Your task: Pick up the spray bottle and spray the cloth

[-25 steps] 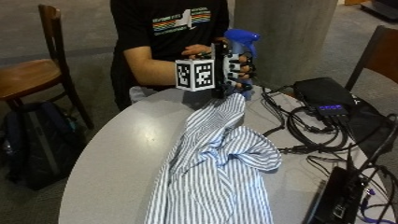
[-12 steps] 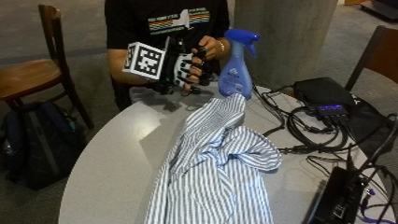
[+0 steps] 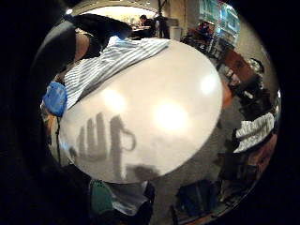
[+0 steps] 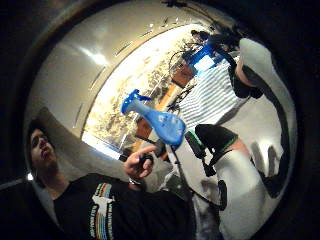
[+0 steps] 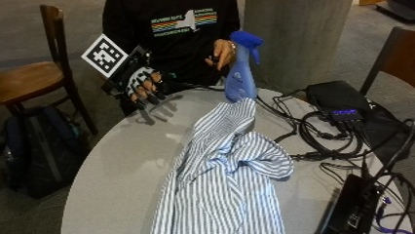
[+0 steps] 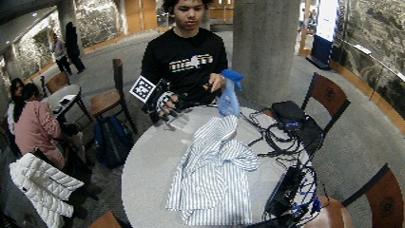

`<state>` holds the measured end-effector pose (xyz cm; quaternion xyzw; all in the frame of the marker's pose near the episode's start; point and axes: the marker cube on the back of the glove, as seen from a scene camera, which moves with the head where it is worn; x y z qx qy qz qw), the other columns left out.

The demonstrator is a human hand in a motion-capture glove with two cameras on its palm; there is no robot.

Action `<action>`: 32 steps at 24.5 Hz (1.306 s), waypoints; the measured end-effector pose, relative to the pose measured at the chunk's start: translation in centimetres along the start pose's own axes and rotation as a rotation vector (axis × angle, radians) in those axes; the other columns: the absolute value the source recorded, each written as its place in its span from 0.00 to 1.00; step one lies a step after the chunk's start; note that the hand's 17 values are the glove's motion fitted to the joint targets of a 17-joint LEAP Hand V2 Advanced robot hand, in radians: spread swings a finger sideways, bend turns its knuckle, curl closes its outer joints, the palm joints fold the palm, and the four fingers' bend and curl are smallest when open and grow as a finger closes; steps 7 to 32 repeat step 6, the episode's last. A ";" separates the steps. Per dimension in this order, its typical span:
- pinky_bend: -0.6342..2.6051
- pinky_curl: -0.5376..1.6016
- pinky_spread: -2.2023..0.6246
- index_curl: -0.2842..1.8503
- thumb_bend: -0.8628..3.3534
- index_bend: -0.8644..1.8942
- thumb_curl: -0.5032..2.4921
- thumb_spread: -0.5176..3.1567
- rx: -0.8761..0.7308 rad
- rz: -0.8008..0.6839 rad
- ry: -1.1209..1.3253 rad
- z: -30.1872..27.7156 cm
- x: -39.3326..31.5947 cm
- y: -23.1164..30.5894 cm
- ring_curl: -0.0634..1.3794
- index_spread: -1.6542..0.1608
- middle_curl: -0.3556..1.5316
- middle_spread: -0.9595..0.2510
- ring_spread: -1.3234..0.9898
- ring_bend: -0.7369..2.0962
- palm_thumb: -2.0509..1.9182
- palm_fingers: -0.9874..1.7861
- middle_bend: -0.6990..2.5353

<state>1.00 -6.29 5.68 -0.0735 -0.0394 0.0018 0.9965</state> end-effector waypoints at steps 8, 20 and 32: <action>0.26 0.40 0.84 0.34 0.20 0.37 0.29 0.43 -0.035 0.146 0.042 -0.8 1.1 1.4 0.31 0.80 0.44 0.77 0.56 0.32 0.71 0.74 0.29; 0.26 0.40 0.84 0.34 0.20 0.37 0.29 0.43 -0.035 0.146 0.042 -0.8 1.1 1.4 0.31 0.80 0.44 0.77 0.56 0.32 0.71 0.74 0.29; 0.26 0.40 0.84 0.34 0.20 0.37 0.29 0.43 -0.035 0.146 0.042 -0.8 1.1 1.4 0.31 0.80 0.44 0.77 0.56 0.32 0.71 0.74 0.29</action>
